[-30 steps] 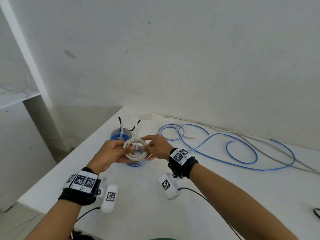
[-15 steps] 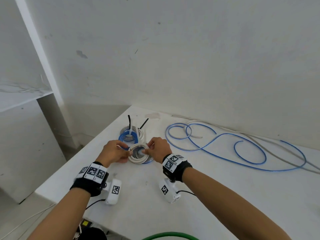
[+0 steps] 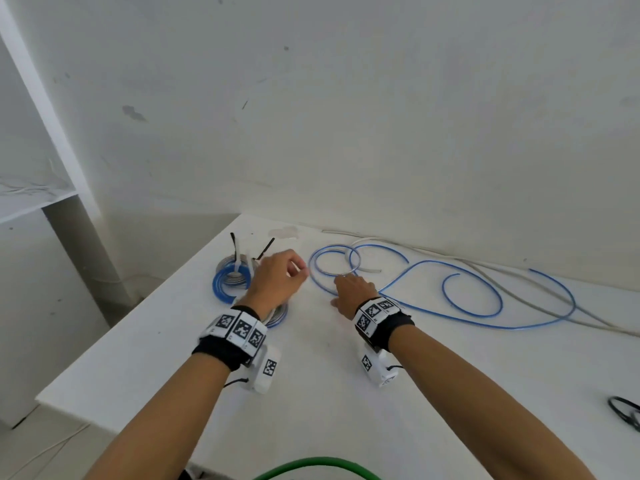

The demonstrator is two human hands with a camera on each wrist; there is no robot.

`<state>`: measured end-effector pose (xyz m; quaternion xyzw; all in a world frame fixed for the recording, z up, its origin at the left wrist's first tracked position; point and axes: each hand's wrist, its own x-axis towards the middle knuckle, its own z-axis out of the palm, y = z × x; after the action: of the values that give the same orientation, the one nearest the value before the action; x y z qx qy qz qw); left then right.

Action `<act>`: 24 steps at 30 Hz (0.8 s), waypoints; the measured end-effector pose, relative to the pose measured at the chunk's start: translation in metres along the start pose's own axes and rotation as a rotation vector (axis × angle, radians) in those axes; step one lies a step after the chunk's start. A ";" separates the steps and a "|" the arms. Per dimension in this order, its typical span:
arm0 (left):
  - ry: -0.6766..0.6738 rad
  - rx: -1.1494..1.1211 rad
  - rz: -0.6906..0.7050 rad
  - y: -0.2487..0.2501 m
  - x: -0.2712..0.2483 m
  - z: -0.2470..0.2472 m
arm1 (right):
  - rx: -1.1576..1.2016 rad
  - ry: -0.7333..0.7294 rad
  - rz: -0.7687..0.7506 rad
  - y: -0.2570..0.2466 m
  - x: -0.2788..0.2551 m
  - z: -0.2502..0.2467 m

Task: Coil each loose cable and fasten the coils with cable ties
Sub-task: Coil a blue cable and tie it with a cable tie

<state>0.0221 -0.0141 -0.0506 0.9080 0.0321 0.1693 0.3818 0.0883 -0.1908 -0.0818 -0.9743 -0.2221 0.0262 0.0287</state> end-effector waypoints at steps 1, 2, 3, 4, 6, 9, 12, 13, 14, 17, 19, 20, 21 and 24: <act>-0.087 -0.007 0.035 0.005 0.003 0.013 | -0.027 -0.010 -0.003 0.009 -0.005 0.000; -0.175 0.012 0.070 0.009 0.006 0.026 | -0.050 -0.003 -0.014 0.016 -0.009 -0.001; -0.259 0.057 0.105 0.014 0.009 0.038 | -0.060 0.014 -0.029 0.023 -0.015 -0.004; -0.335 0.110 0.134 0.019 0.010 0.048 | -0.036 0.028 -0.038 0.028 -0.021 -0.009; -0.418 0.167 0.167 0.029 0.013 0.064 | 0.169 0.059 -0.041 0.040 -0.032 -0.025; -0.328 0.092 0.211 0.040 0.018 0.075 | 0.565 0.148 -0.086 0.064 -0.049 -0.062; -0.099 0.009 0.290 0.057 0.029 0.078 | 0.805 0.312 -0.119 0.086 -0.066 -0.096; -0.051 -0.003 0.280 0.062 0.035 0.077 | 0.900 0.381 -0.113 0.093 -0.070 -0.105; -0.020 -0.015 0.258 0.065 0.042 0.076 | 0.996 0.460 -0.096 0.100 -0.074 -0.114; 0.011 -0.063 0.183 0.062 0.064 0.070 | 1.386 0.733 -0.050 0.128 -0.083 -0.133; 0.015 -0.076 0.175 0.060 0.073 0.069 | 1.602 0.879 0.023 0.149 -0.085 -0.137; 0.026 -0.065 0.179 0.059 0.076 0.071 | 1.636 0.954 0.099 0.159 -0.083 -0.135; 0.046 -0.053 0.177 0.059 0.078 0.072 | 1.624 1.024 0.178 0.166 -0.083 -0.131; 0.022 -0.294 0.026 0.064 0.079 0.077 | 1.431 1.158 0.378 0.177 -0.079 -0.113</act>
<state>0.1176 -0.0969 -0.0335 0.8408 -0.0005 0.1869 0.5080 0.1012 -0.3894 0.0223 -0.6063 0.0574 -0.3282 0.7220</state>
